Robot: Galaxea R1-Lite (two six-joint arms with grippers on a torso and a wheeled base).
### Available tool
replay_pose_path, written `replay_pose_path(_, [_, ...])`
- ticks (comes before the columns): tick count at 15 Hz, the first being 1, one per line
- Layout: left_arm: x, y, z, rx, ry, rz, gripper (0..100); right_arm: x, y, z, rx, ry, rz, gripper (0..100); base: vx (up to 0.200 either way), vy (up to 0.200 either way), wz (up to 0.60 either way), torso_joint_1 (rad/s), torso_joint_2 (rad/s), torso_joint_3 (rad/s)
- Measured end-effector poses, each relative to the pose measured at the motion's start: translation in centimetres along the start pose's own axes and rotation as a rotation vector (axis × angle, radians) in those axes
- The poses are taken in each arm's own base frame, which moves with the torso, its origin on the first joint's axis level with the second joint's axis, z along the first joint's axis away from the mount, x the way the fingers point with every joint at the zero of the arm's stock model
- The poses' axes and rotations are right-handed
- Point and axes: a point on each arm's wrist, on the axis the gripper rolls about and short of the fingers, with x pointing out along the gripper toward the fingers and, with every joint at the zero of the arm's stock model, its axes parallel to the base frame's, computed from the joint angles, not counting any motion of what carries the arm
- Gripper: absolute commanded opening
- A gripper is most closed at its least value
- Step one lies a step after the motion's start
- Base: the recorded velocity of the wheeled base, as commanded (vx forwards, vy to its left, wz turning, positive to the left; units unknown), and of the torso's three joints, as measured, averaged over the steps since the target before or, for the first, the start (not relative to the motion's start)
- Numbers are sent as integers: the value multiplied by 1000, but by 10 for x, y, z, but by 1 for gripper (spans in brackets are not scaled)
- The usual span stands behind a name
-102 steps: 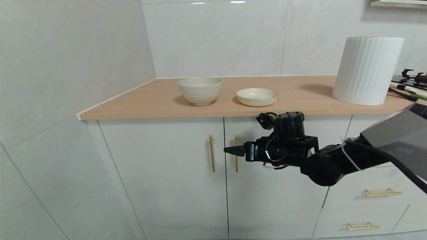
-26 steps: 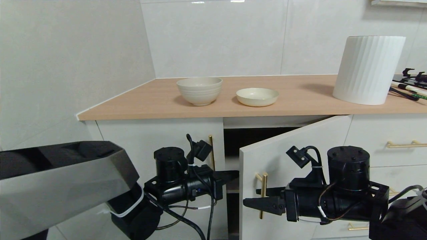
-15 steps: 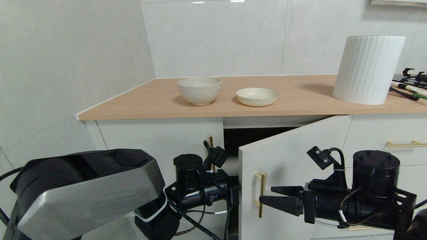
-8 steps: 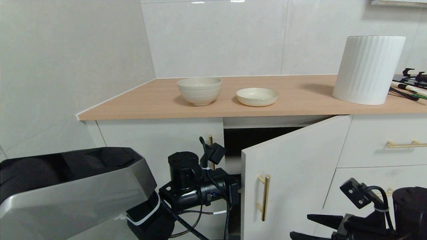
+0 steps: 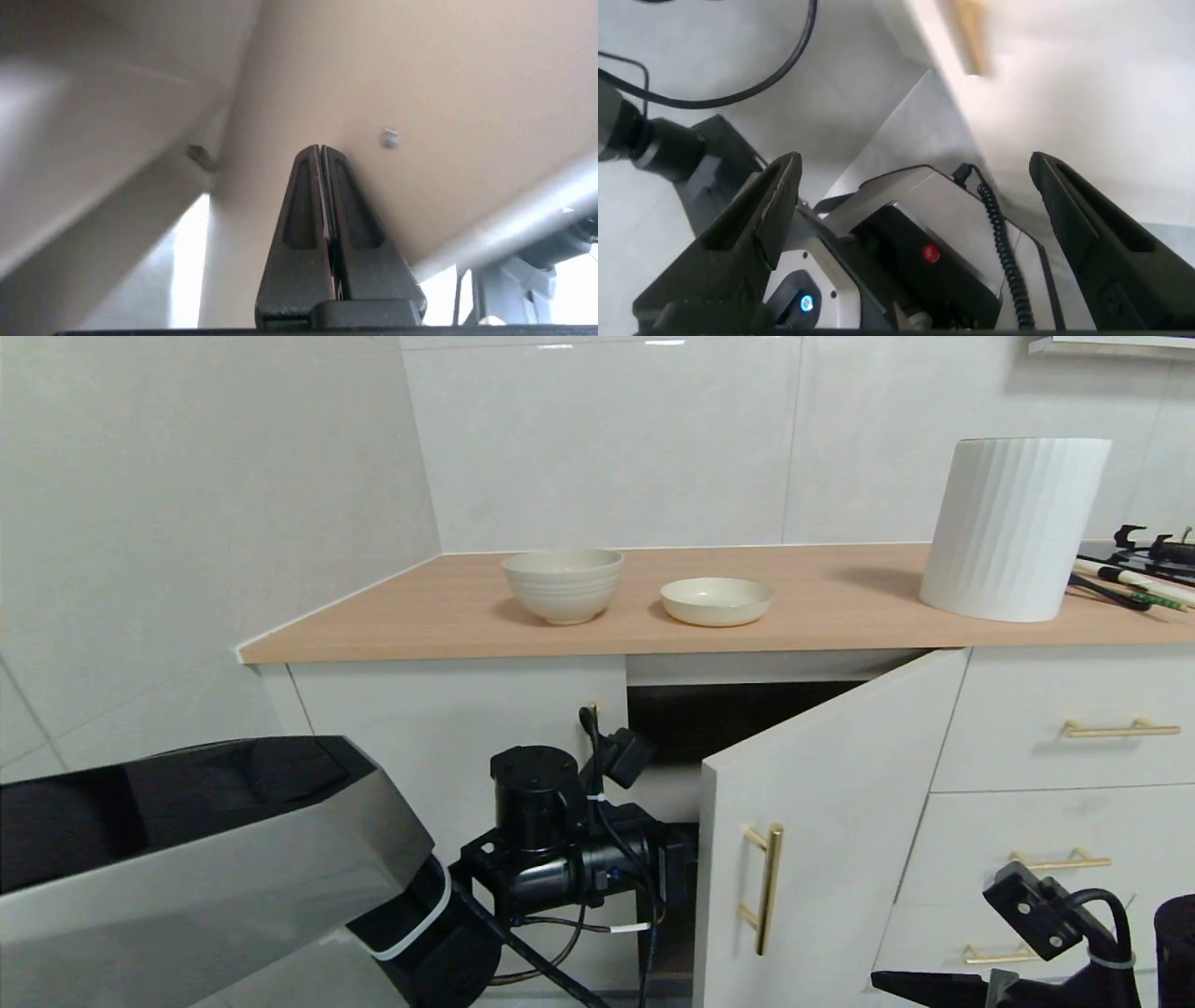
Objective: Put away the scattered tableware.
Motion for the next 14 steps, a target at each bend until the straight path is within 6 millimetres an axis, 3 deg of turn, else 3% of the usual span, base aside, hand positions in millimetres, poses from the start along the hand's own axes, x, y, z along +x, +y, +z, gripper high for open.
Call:
replay_pose_path(7, [33,4,26,-15,32,0,0,-2,1,1,-8,-13,5,100,0,0,0,0,0,0])
replay_pose_path(11, [42,1,23,-11,38,-16,0,-2,2,2,-10,-18,7,100,-150,0,0,2,-4,-1])
replay_pose_path(14, [45,0,23,-8,36,-20,0,-3,2,2,-13,-20,10,100,0,0,0,0,0,0])
